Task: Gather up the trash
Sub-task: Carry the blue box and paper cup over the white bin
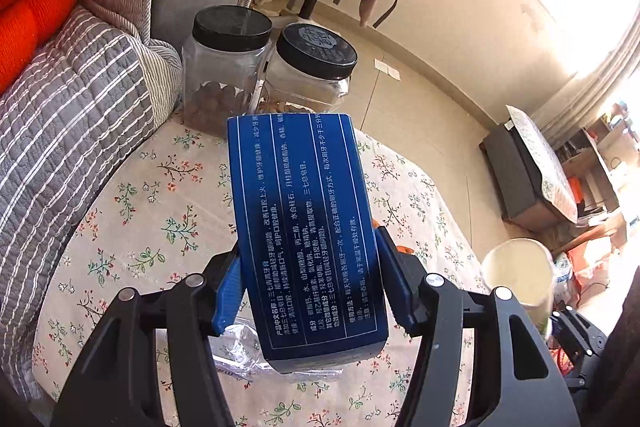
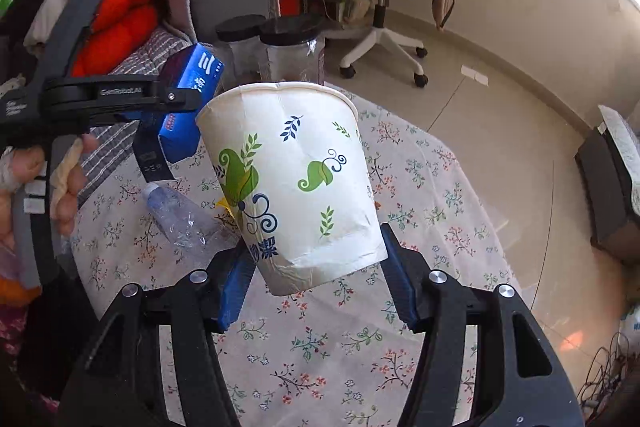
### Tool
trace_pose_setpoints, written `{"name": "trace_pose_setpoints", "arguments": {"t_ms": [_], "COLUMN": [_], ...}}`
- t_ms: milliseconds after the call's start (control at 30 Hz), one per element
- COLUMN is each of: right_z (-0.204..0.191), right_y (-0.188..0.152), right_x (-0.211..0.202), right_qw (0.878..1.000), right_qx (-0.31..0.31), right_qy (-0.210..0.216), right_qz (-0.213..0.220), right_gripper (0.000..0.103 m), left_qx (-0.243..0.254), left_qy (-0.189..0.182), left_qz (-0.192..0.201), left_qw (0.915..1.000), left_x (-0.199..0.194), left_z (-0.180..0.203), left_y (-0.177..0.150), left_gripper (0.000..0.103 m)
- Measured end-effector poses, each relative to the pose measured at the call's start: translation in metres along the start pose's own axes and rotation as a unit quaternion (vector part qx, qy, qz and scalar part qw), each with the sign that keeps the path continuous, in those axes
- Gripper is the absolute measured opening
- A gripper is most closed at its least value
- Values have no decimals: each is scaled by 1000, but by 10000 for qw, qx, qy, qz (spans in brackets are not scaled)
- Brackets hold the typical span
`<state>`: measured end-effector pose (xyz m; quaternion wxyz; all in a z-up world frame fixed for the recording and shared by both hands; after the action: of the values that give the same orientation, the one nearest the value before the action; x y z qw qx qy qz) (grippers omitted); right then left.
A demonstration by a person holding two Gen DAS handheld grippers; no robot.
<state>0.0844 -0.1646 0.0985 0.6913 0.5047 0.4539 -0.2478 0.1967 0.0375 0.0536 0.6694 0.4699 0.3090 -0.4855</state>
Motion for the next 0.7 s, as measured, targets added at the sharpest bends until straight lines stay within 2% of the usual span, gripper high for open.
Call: {"name": "trace_pose_setpoints", "arguments": {"t_ms": [67, 167, 267, 467, 700], "right_z": [-4, -11, -13, 14, 54], "right_y": [-14, -33, -43, -57, -84], "right_x": [-25, -51, -68, -78, -82], "right_qw": [9985, 9937, 9903, 9918, 9854], "right_qx": [-412, -890, -1038, -380, 350], "right_qy": [-151, -417, -622, -889, -1474], "right_qz": [319, 545, 678, 830, 782], "right_gripper": [56, 57, 57, 57, 57], "left_qx": [-44, -90, -2, 332, 943], "left_qy": [-21, -54, -79, -164, -222], "left_qz": [4, 40, 23, -25, 253], "left_qw": [10000, 9999, 10000, 9993, 9950], "left_x": [0, -1, 3, 11, 1], "left_z": [-1, -1, 6, 31, 71], "left_y": [-1, 2, 4, -1, -14], "left_gripper": [59, 59, 59, 59, 59]}}
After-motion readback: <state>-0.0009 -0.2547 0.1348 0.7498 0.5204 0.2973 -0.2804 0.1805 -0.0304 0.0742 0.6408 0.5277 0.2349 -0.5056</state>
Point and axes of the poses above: each gripper's, at about its wrist camera, not at the fingertips, and x roughly the way its jaws point, z to its right, y to its top, the point moved 9 cm from there along x, roughly the way its jaws point, and after that the axes turned 14 degrees about -z, right-handed, at the moved point
